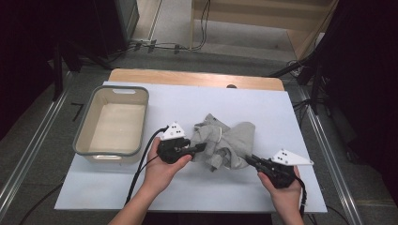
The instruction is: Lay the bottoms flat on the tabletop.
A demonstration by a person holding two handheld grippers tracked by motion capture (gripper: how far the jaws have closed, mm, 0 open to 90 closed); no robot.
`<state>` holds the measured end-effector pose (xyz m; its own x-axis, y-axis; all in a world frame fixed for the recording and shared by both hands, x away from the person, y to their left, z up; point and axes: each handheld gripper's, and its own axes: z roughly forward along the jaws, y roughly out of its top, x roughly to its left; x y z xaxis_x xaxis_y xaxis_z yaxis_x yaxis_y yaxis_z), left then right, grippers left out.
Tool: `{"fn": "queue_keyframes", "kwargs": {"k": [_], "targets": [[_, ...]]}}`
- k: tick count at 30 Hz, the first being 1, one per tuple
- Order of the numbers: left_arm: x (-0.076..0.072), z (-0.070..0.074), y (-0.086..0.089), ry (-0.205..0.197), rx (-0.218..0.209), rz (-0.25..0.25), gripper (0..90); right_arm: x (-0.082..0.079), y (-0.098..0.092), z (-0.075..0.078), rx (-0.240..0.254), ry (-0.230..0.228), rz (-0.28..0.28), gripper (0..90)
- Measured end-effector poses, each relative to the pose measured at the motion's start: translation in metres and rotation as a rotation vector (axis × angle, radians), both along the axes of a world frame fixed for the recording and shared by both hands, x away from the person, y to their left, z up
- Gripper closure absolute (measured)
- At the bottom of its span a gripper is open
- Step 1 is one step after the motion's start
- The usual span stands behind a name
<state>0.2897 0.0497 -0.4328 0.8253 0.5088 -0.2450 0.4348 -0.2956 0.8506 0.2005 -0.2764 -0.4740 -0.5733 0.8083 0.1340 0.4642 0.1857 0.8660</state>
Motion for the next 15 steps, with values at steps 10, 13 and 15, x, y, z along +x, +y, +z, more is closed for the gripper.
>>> {"fn": "queue_keyframes", "kwargs": {"k": [10, 13, 15], "targets": [[0.038, 0.003, -0.031, 0.031, 0.025, -0.022, 71.0, -0.053, 0.04, 0.015, 0.008, -0.039, 0.079, 84.2], [0.046, -0.011, -0.038, 0.052, 0.074, -0.018, 70.5, -0.049, 0.064, 0.013, -0.026, -0.036, 0.144, 84.0], [0.05, -0.022, -0.041, 0.069, 0.104, -0.005, 67.8, -0.042, 0.075, 0.006, -0.049, -0.02, 0.165, 81.8]]}}
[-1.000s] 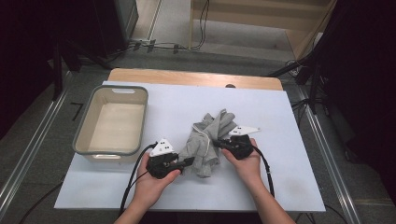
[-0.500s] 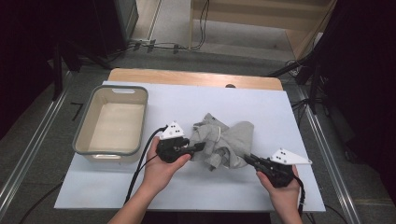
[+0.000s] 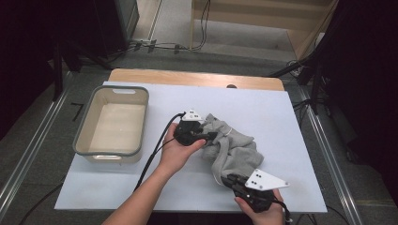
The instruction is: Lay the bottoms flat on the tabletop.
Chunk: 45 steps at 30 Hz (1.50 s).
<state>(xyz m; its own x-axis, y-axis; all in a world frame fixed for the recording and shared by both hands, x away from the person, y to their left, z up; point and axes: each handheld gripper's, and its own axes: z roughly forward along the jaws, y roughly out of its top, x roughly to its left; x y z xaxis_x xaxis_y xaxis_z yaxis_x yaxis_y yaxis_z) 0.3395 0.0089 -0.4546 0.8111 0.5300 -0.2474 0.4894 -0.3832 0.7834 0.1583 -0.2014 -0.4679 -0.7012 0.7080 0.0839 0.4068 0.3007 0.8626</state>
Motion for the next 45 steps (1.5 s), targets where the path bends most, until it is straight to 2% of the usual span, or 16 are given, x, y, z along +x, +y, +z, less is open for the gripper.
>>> {"fn": "queue_keyframes", "kwargs": {"k": [2, 3, 4, 6, 9, 12, 16, 20, 25, 28, 30, 31, 35, 39, 42, 45], "targets": [[0.001, -0.004, 0.003, 0.001, 0.014, 0.018, 62.4, 0.004, 0.002, -0.004, 0.016, 0.007, 0.013, 67.2], [0.001, -0.003, 0.006, 0.0, 0.001, 0.03, 58.1, 0.004, 0.001, -0.004, 0.025, -0.004, 0.017, 56.2], [0.0, -0.002, 0.01, 0.003, -0.019, 0.04, 52.8, 0.003, -0.001, -0.003, 0.036, -0.024, 0.025, 50.0], [-0.002, 0.005, 0.02, 0.0, -0.051, 0.049, 40.0, 0.0, -0.01, 0.003, 0.047, -0.071, 0.019, 42.6], [-0.008, 0.018, 0.032, -0.022, -0.078, 0.045, 26.1, 0.007, -0.031, 0.014, 0.079, -0.106, -0.037, 37.7], [-0.016, 0.031, 0.045, -0.05, -0.109, 0.046, 20.4, 0.022, -0.049, 0.026, 0.121, -0.135, -0.086, 36.1], [-0.033, 0.041, 0.053, -0.076, -0.137, 0.022, 20.0, 0.049, -0.057, 0.037, 0.085, -0.159, -0.129, 34.8], [-0.054, 0.036, 0.05, -0.07, -0.146, -0.015, 20.0, 0.089, -0.053, 0.028, 0.037, -0.102, -0.146, 33.1], [-0.083, 0.012, 0.032, -0.041, -0.101, -0.037, 21.0, 0.142, -0.043, 0.003, -0.059, 0.005, -0.16, 29.8], [-0.099, -0.004, 0.015, -0.035, -0.056, -0.059, 22.3, 0.168, -0.039, -0.009, -0.073, 0.08, -0.162, 28.2], [-0.103, -0.012, 0.006, -0.053, 0.0, -0.042, 22.3, 0.182, -0.036, -0.016, -0.097, 0.114, -0.165, 28.2], [-0.104, -0.016, 0.002, -0.052, 0.011, -0.025, 22.4, 0.188, -0.034, -0.019, -0.107, 0.127, -0.163, 28.2], [-0.106, -0.031, -0.005, -0.049, 0.038, 0.036, 23.7, 0.213, -0.026, -0.027, -0.147, 0.143, -0.153, 29.6], [-0.107, -0.038, -0.006, -0.06, 0.063, 0.085, 28.3, 0.231, -0.019, -0.033, -0.138, 0.16, -0.14, 29.9], [-0.106, -0.042, -0.004, -0.046, 0.059, 0.11, 44.7, 0.237, -0.017, -0.04, -0.17, 0.194, -0.144, 32.6], [-0.104, -0.047, -0.004, -0.027, 0.06, 0.092, 57.8, 0.237, -0.014, -0.046, -0.197, 0.225, -0.13, 35.7]]}}
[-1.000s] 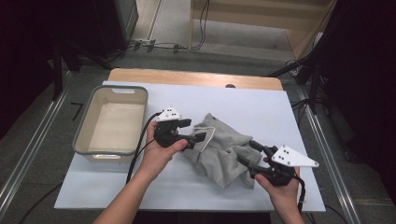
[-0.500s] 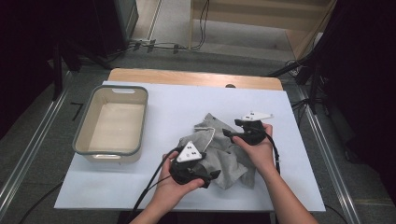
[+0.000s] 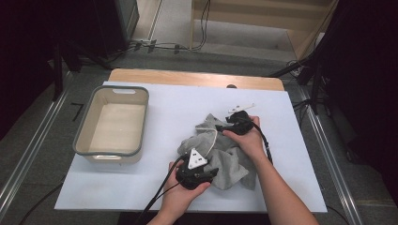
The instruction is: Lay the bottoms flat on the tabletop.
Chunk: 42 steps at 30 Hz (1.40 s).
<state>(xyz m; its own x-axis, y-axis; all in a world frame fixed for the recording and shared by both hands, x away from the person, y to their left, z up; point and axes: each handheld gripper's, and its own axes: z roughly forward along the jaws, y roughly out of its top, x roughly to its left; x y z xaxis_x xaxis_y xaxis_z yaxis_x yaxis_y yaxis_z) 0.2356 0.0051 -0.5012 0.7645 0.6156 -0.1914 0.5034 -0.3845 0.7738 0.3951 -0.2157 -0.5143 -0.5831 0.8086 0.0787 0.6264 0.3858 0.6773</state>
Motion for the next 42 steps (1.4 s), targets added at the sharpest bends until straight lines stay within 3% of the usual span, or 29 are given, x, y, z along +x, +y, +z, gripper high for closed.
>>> {"fn": "queue_keyframes", "kwargs": {"k": [3, 5, 7, 9, 11, 18, 25, 29, 32, 34, 36, 38, 39, 42], "targets": [[0.002, 0.0, 0.0, 0.016, -0.011, -0.013, 68.5, -0.002, 0.004, -0.001, -0.045, -0.009, 0.012, 44.3], [0.002, 0.001, 0.001, 0.015, -0.014, -0.017, 75.2, -0.003, 0.003, 0.002, -0.045, 0.001, 0.014, 66.4], [0.003, 0.003, 0.003, 0.011, -0.019, -0.025, 78.6, -0.003, -0.001, 0.004, -0.037, 0.027, 0.026, 81.7], [0.004, 0.006, 0.007, 0.007, -0.025, -0.027, 80.3, -0.006, -0.007, 0.007, -0.064, 0.021, 0.008, 83.4], [0.005, 0.009, 0.012, 0.001, -0.026, -0.032, 81.0, -0.01, -0.017, 0.008, -0.061, 0.002, -0.03, 84.1], [0.015, 0.023, 0.034, -0.033, -0.045, -0.001, 81.6, -0.033, -0.082, 0.018, 0.085, -0.04, -0.21, 85.2], [0.029, 0.034, 0.064, -0.049, -0.063, 0.067, 81.7, -0.074, -0.137, 0.019, 0.118, -0.094, -0.332, 85.3], [0.032, 0.038, 0.079, -0.058, -0.051, 0.107, 81.9, -0.105, -0.161, 0.015, 0.101, -0.119, -0.375, 85.4], [0.032, 0.034, 0.089, -0.046, -0.028, 0.128, 82.0, -0.13, -0.178, 0.011, 0.133, -0.121, -0.427, 85.4], [0.031, 0.029, 0.094, -0.036, -0.014, 0.131, 82.0, -0.148, -0.185, 0.007, 0.123, -0.118, -0.447, 85.5], [0.031, 0.026, 0.097, -0.018, -0.026, 0.136, 81.5, -0.163, -0.19, 0.003, 0.13, -0.114, -0.454, 85.3], [0.029, 0.027, 0.097, -0.017, -0.051, 0.145, 74.0, -0.171, -0.193, 0.003, 0.174, -0.099, -0.428, 83.4], [0.026, 0.028, 0.096, -0.029, -0.061, 0.151, 65.5, -0.174, -0.192, 0.005, 0.191, -0.109, -0.403, 80.8], [0.015, 0.036, 0.093, -0.06, -0.093, 0.133, 45.2, -0.181, -0.184, 0.016, 0.181, -0.187, -0.376, 57.9]]}}
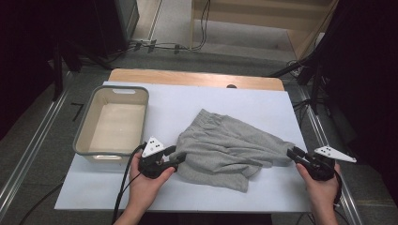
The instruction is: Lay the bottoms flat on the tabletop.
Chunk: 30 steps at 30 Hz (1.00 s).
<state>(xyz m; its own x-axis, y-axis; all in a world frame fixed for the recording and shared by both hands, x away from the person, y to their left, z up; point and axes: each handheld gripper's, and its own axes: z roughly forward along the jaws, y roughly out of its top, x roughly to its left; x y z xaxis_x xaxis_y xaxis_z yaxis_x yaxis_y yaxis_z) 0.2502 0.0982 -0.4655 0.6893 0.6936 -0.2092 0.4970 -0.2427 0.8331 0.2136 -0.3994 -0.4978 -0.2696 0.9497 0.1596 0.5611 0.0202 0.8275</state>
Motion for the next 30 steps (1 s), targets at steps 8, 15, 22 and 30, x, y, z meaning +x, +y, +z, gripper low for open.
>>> {"fn": "queue_keyframes", "kwargs": {"k": [8, 15, 22, 30], "targets": [[-0.011, -0.007, -0.003, 0.015, 0.021, -0.005, 37.5, -0.025, 0.076, 0.006, -0.008, -0.046, 0.294, 46.4], [-0.003, -0.023, -0.001, 0.057, 0.02, -0.012, 49.1, -0.018, 0.123, -0.017, -0.114, 0.049, 0.389, 36.3], [0.004, -0.021, -0.001, 0.048, -0.002, -0.016, 69.4, -0.02, 0.137, -0.019, -0.203, 0.089, 0.418, 80.9], [0.009, -0.014, -0.003, 0.033, -0.004, -0.029, 76.3, -0.053, 0.175, -0.007, -0.125, 0.074, 0.566, 83.2]]}}
